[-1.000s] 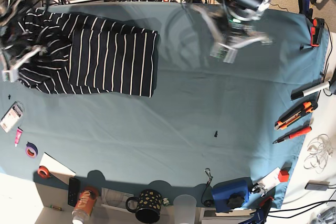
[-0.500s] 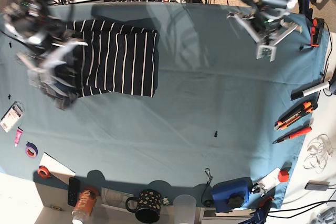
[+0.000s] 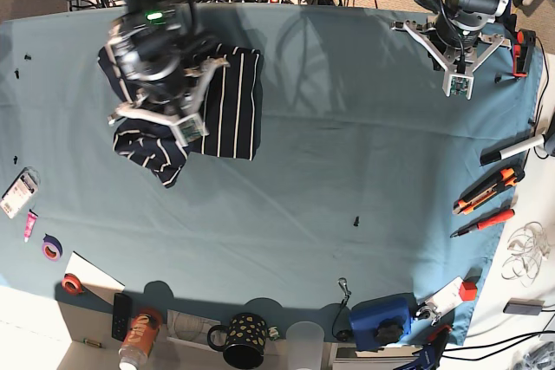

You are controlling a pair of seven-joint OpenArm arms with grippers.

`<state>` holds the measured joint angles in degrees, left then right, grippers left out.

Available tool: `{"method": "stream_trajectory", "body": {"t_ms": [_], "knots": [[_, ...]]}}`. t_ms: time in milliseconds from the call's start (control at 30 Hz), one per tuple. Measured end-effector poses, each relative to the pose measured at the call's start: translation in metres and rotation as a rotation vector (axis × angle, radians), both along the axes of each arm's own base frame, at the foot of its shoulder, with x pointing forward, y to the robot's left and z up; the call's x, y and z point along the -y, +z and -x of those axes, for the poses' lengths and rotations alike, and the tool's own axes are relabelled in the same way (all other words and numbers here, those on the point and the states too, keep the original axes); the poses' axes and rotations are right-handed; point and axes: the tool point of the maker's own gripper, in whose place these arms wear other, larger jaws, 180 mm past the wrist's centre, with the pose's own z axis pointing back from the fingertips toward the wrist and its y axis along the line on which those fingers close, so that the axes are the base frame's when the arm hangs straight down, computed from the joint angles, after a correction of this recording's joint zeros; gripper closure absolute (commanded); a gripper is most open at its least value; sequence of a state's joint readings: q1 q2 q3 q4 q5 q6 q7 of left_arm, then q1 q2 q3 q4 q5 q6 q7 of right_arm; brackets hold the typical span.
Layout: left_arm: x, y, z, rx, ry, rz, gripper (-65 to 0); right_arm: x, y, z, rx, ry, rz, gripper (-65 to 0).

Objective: Layout the t-shirt on the table in an organized manner, then fold the t-shirt properly
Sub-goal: 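Press and tuck the folded shirt bundle with the right gripper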

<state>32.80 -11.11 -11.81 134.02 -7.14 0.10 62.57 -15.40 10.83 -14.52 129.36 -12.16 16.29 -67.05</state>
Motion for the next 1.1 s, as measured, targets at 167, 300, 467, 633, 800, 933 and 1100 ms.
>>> {"method": "stream_trajectory", "body": {"t_ms": [167, 300, 467, 633, 800, 933, 1100], "knots": [[0.0, 0.0, 0.0, 0.0, 0.0, -0.001, 0.0, -0.001, -0.033, 0.017, -0.098, 0.014, 0.048, -9.5], [0.0, 0.0, 0.0, 0.0, 0.0, 0.0, 0.0, 0.006, -0.045, 0.03, -0.15, 0.003, 0.079, -19.9], [0.0, 0.002, -0.003, 0.022, -0.002, 0.001, 0.0, 0.01, -0.047, 0.032, -0.183, -0.022, 0.084, -19.9], [0.0, 0.002, -0.003, 0.022, -0.002, -0.001, 0.0, 0.011, -0.039, 0.021, -0.143, -0.059, 0.063, -19.8], [0.0, 0.002, -0.003, 0.022, -0.002, 0.0, 0.0, 0.011, -0.007, -0.021, 0.023, -0.076, 0.045, -19.8], [0.0, 0.002, -0.003, 0.022, -0.002, 0.001, 0.0, 0.018, -0.039, -0.024, -0.077, -0.092, 0.062, -19.8], [0.0, 0.002, -0.003, 0.022, -0.002, 0.001, 0.0, 0.026, -0.067, -0.018, -0.166, -0.112, 0.087, -19.8]]}}
